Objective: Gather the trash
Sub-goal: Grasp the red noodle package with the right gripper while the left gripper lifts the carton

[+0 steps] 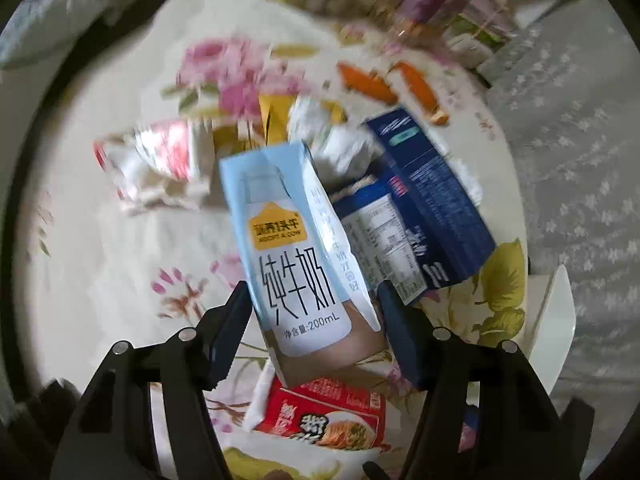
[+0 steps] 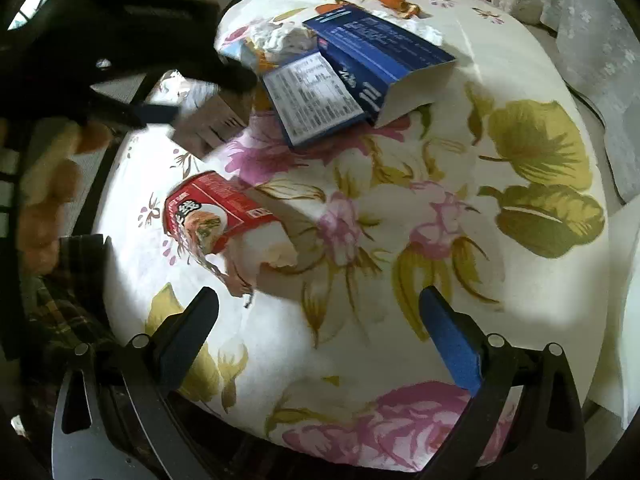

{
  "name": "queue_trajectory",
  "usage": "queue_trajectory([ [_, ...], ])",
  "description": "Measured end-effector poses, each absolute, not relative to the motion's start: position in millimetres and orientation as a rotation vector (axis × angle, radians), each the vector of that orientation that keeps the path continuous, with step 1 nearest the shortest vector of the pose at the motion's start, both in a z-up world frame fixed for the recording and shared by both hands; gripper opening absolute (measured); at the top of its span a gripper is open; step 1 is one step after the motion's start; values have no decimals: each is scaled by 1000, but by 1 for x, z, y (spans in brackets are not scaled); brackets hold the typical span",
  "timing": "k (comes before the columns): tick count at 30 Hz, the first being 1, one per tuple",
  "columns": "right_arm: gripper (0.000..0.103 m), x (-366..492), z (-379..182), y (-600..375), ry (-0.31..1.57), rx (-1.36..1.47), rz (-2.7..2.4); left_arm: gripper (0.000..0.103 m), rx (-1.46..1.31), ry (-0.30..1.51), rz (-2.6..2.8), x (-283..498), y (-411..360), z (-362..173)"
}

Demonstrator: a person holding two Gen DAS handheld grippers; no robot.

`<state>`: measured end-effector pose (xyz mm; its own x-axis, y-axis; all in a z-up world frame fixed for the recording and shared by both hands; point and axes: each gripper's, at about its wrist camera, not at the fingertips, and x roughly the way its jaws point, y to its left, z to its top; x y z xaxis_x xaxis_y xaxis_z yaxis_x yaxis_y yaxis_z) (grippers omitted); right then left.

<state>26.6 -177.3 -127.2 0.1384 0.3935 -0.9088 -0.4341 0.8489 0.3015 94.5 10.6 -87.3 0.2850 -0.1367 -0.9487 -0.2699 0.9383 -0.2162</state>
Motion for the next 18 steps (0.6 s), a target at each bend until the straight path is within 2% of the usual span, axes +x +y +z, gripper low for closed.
queue_trajectory([
  [7, 96, 25, -130, -138, 1297, -91, 648, 61, -241, 1226, 113, 84, 15, -66],
  [18, 96, 36, -145, -100, 1244, -167, 630, 61, -241, 1204, 145, 81, 30, -59],
])
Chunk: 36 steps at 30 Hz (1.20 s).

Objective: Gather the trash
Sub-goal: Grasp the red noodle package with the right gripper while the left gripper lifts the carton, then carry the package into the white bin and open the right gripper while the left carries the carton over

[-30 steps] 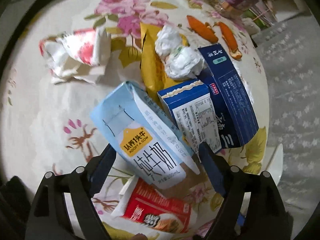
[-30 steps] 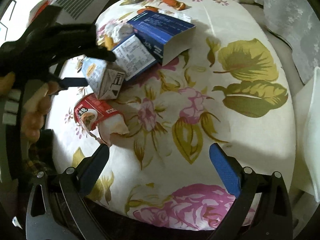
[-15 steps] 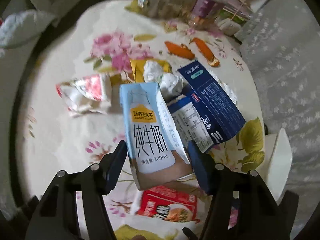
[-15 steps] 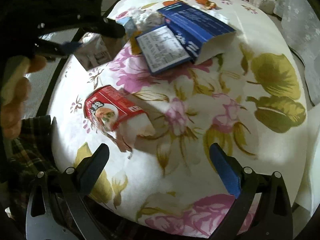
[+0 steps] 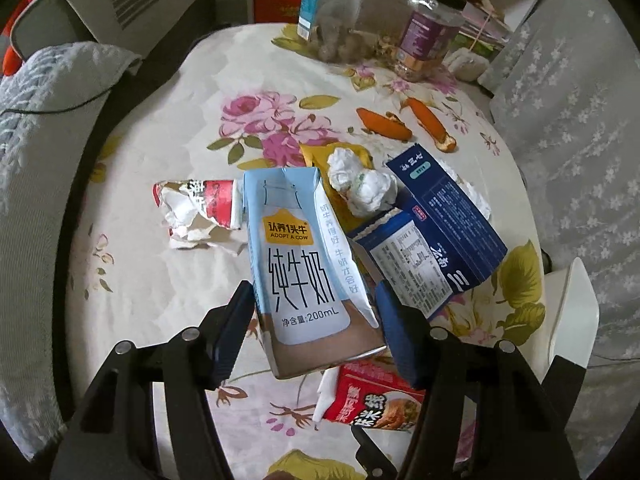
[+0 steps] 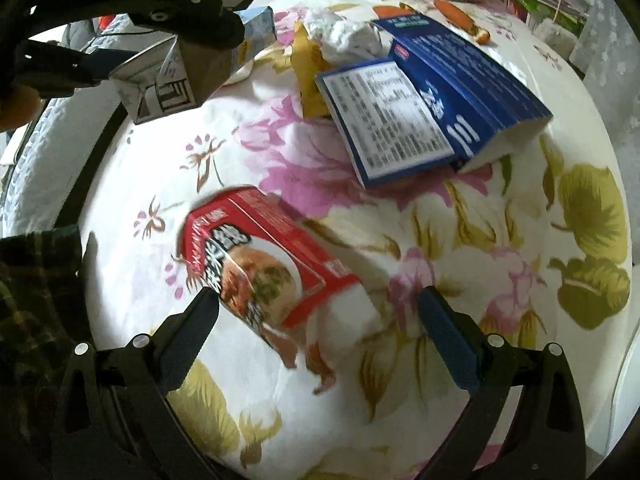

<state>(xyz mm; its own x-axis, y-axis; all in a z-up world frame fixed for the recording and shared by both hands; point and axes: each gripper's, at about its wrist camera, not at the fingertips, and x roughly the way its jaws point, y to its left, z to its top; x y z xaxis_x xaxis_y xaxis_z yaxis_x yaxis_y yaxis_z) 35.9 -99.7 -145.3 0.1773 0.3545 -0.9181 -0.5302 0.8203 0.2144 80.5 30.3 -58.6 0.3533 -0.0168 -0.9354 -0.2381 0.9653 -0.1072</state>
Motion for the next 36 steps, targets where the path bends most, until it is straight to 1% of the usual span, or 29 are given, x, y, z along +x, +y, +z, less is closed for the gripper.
queue_trajectory([
  [2, 94, 38, -146, -94, 1237, -181, 629, 61, -231, 1191, 149, 79, 32, -56],
  [5, 86, 41, -151, -80, 1223, -226, 619, 61, -235, 1181, 149, 78, 37, -53],
  [6, 74, 40, -151, -74, 1210, -238, 617, 61, -238, 1178, 149, 77, 39, -53],
  [7, 60, 40, -150, -70, 1200, -238, 621, 61, -242, 1176, 150, 77, 41, -52],
  [8, 57, 41, -148, -71, 1199, -226, 624, 61, -245, 1175, 150, 77, 43, -52],
  [10, 42, 47, -147, -74, 1214, -190, 617, 61, -254, 1175, 152, 77, 47, -53],
  [12, 37, 50, -148, -76, 1221, -163, 607, 61, -266, 1177, 152, 76, 49, -54],
  [18, 38, 60, -148, -87, 1234, -131, 581, 61, -268, 1177, 139, 78, 45, -54],
  [20, 46, 60, -148, -89, 1233, -130, 580, 61, -263, 1176, 133, 78, 42, -55],
  [22, 59, 57, -149, -94, 1238, -128, 598, 61, -257, 1180, 132, 78, 41, -57],
  [23, 62, 55, -149, -92, 1236, -135, 606, 61, -258, 1186, 132, 78, 41, -58],
  [24, 61, 50, -141, -103, 1234, -141, 606, 61, -261, 1189, 132, 78, 41, -59],
  [25, 49, 49, -140, -100, 1227, -160, 597, 61, -263, 1192, 132, 78, 42, -60],
  [26, 41, 48, -139, -98, 1219, -172, 590, 61, -264, 1193, 132, 78, 42, -60],
  [28, 34, 51, -136, -100, 1225, -147, 586, 61, -263, 1187, 131, 79, 42, -58],
  [36, 33, 54, -99, -130, 1142, -77, 559, 61, -261, 1145, 101, 80, 36, -49],
])
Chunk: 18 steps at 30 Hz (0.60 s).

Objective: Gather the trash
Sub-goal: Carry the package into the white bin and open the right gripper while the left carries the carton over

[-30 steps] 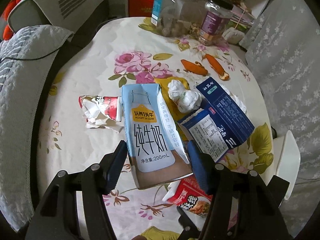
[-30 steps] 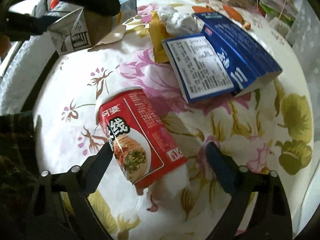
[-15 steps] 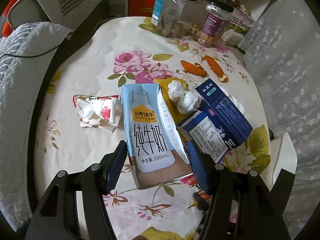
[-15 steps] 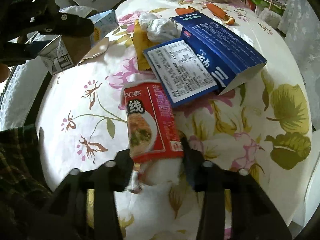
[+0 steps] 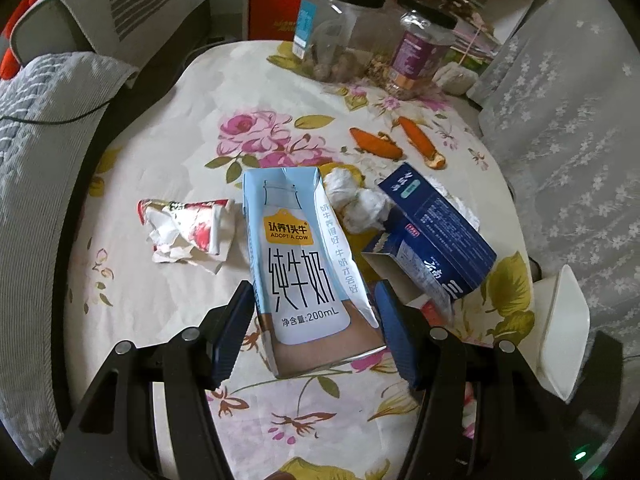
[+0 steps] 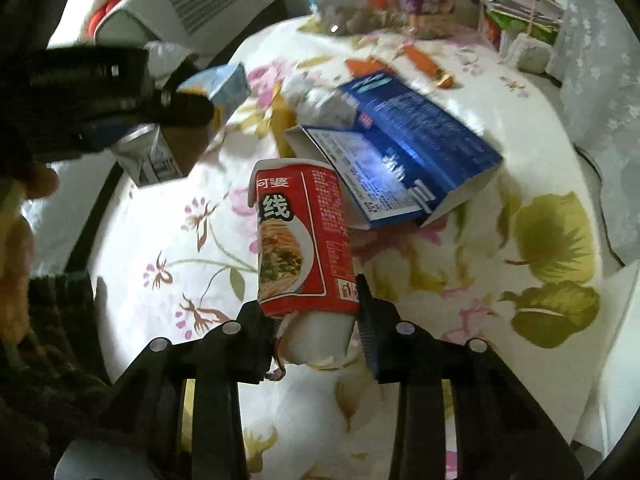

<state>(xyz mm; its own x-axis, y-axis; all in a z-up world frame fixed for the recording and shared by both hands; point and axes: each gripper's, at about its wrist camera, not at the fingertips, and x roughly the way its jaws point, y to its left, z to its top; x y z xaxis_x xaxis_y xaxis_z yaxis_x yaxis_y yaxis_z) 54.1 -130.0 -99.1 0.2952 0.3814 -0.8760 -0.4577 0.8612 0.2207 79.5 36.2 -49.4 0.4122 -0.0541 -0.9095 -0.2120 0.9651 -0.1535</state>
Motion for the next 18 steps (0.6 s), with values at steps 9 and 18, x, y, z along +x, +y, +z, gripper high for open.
queue_trajectory([
  [9, 34, 62, -72, -171, 1022, -1, 453, 61, -249, 1098, 68, 84, 15, -42],
  [18, 35, 69, -53, -209, 934, 40, 351, 61, -198, 1069, 23, 89, -16, -40],
])
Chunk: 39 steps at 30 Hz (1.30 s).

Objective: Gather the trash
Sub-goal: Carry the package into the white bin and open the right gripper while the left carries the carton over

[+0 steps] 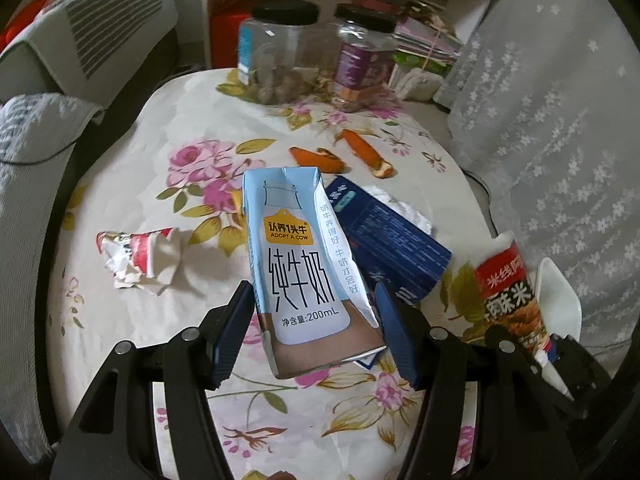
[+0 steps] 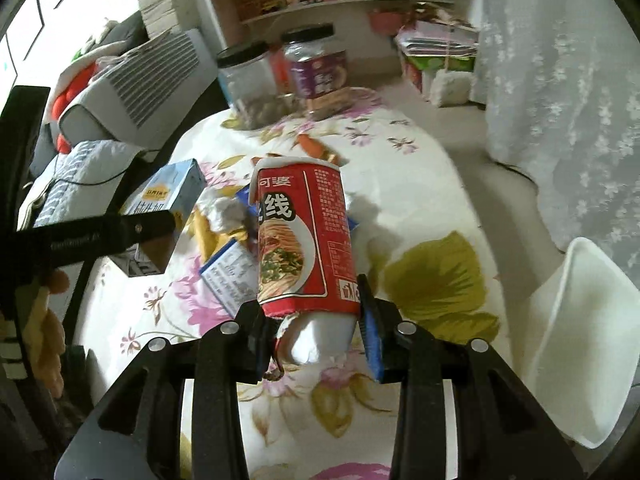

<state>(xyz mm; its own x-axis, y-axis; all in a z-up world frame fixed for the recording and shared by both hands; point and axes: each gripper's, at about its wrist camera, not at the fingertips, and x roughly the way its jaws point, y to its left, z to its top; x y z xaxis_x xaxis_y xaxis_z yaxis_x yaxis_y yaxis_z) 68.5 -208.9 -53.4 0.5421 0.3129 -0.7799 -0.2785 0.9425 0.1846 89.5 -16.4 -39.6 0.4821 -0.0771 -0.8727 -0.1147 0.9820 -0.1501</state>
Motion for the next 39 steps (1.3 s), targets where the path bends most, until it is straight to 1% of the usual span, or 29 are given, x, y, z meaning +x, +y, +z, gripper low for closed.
queue_trajectory([
  [7, 35, 68, -50, -235, 912, 55, 289, 61, -154, 1069, -23, 92, -49, -42],
  [17, 35, 65, -41, -281, 864, 111, 174, 61, -66, 1016, -95, 90, -99, -39],
  [33, 37, 56, -33, -396, 807, 229, -157, 61, 13, 1014, -182, 86, -157, -45],
  [35, 38, 54, -33, -411, 805, 224, -207, 61, 21, 1014, -196, 85, -166, -44],
  [37, 44, 49, -34, -425, 809, 231, -261, 62, 30, 1011, -217, 82, -177, -43],
  [38, 46, 47, -34, -433, 812, 236, -288, 61, 37, 1010, -231, 81, -184, -42],
  [39, 53, 45, -34, -441, 814, 247, -311, 61, 41, 1009, -246, 79, -192, -41],
])
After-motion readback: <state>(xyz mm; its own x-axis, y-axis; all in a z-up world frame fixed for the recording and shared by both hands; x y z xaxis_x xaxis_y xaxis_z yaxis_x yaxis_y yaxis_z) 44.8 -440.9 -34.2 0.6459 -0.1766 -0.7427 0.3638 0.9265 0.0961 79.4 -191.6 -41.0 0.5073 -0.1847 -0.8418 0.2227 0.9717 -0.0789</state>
